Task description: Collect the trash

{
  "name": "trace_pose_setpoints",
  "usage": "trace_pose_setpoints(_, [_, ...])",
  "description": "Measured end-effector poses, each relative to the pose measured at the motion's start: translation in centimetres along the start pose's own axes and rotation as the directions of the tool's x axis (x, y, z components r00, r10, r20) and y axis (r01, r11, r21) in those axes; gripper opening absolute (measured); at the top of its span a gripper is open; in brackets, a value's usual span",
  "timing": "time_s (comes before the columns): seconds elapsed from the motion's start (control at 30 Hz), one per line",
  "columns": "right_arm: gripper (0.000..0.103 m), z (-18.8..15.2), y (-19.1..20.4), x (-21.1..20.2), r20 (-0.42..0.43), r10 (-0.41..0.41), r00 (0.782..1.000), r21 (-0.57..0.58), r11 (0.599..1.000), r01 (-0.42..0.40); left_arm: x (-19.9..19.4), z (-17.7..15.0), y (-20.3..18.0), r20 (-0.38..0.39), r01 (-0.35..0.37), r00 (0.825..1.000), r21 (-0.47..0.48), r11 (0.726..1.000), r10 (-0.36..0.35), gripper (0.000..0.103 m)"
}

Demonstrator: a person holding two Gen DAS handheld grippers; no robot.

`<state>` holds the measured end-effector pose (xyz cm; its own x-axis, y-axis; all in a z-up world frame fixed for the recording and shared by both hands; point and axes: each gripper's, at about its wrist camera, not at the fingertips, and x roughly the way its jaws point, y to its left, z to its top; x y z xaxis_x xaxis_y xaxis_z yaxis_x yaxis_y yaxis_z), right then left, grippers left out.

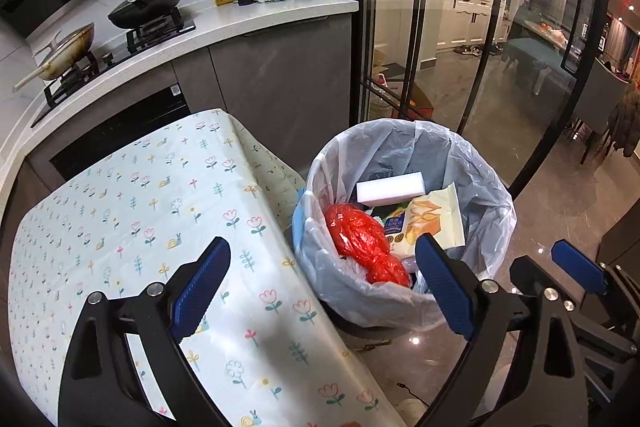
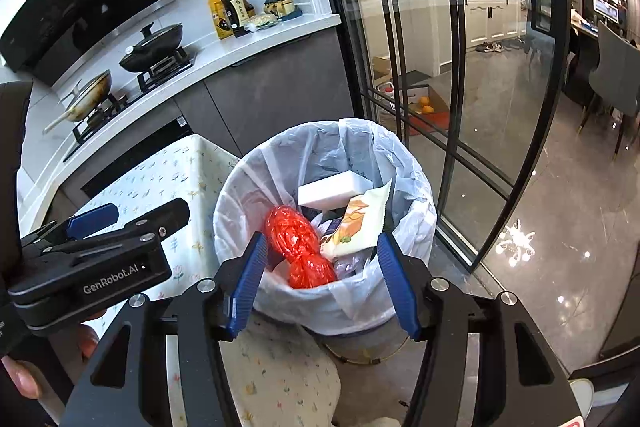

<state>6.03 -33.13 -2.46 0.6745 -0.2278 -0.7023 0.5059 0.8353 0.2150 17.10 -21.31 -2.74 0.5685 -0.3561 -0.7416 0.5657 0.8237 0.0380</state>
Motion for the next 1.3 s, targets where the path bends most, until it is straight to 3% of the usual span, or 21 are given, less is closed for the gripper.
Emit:
trace_pose_setpoints(0.63, [0.062,-2.5,1.2,-4.0,0.012,-0.045,0.999,-0.054,0.997,0.046,-4.6,-3.4,1.1,0.015,-0.049,0.999,0.008,0.999,0.048,0.093])
trace_pose_setpoints(1.3, [0.065,-4.3,1.1,-4.6,-0.004,-0.070,0.998,-0.065,0.995,0.070,-5.0,-5.5,1.5,-0.008,-0.082,0.997,-0.004,0.997,0.082,0.094])
